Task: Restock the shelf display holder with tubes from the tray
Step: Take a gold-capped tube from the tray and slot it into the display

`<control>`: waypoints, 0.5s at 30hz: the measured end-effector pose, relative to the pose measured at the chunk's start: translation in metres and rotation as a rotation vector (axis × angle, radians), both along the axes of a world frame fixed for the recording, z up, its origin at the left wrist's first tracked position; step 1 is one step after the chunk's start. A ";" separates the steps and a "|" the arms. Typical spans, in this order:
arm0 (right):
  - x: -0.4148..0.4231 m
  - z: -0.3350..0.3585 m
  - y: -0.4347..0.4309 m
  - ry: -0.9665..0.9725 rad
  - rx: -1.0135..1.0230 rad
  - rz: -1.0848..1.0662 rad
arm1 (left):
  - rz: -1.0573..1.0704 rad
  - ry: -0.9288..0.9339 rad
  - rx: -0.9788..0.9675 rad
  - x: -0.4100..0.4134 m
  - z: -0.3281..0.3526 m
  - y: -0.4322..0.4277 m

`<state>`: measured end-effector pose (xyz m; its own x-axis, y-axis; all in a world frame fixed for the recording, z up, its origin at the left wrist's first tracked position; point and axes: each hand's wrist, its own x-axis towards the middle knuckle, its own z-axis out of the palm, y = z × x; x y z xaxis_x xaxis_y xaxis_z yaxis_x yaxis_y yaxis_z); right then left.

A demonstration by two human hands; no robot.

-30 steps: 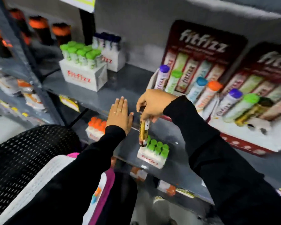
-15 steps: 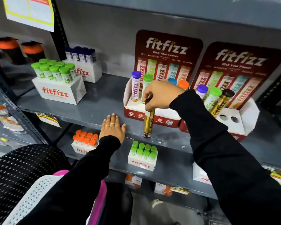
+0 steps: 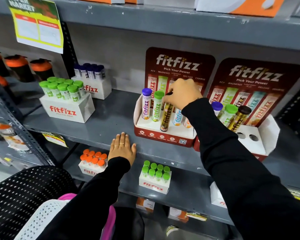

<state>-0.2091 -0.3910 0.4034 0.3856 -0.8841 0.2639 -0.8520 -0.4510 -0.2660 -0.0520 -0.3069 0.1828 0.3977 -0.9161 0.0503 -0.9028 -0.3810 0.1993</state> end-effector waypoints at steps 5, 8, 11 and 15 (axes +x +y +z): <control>-0.003 -0.011 -0.010 -0.043 -0.089 -0.067 | -0.013 0.005 -0.004 -0.003 0.000 -0.001; 0.000 -0.019 -0.015 -0.081 -0.109 -0.066 | 0.000 0.001 0.002 -0.001 -0.001 0.000; 0.004 -0.022 -0.019 -0.107 -0.116 -0.074 | 0.017 -0.010 -0.016 0.002 -0.002 0.000; 0.000 -0.023 -0.023 -0.090 -0.129 -0.083 | 0.006 -0.009 -0.012 -0.001 0.000 -0.001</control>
